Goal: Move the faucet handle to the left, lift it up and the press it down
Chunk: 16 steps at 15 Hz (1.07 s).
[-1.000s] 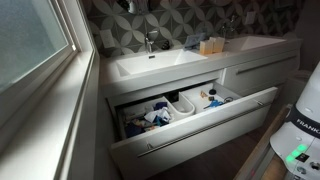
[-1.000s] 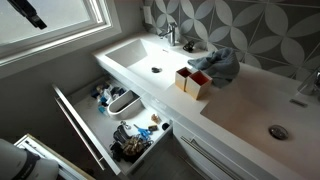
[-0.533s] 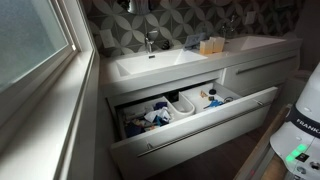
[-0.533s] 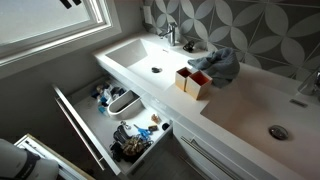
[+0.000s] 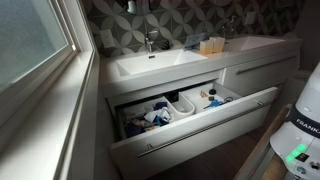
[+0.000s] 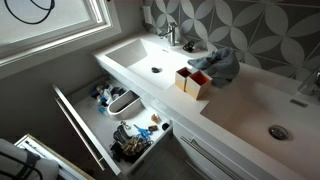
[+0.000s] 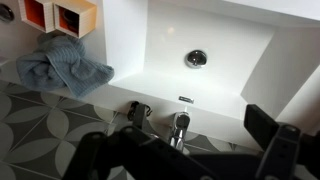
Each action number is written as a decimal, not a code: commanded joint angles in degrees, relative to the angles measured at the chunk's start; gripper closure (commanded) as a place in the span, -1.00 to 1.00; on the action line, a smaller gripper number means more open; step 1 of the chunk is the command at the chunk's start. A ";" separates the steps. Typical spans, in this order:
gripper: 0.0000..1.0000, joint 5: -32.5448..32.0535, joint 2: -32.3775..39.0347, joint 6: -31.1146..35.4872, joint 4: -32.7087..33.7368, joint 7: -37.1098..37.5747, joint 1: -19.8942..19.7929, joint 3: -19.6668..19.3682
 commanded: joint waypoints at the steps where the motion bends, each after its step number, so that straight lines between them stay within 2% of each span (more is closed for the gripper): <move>1: -1.00 0.01 2.02 0.28 2.28 -0.82 1.61 -2.36; 4: -1.00 0.16 5.79 0.75 6.19 -2.13 1.62 -3.56; 10: -1.00 0.17 6.11 0.74 7.06 -2.15 1.96 -3.50; 11: -1.00 -0.88 8.90 0.25 9.84 1.72 1.69 -4.03; 15: -1.00 1.99 16.89 0.67 17.93 7.68 1.31 -6.40; 16: -0.50 2.94 19.43 0.50 20.80 8.88 1.43 -6.98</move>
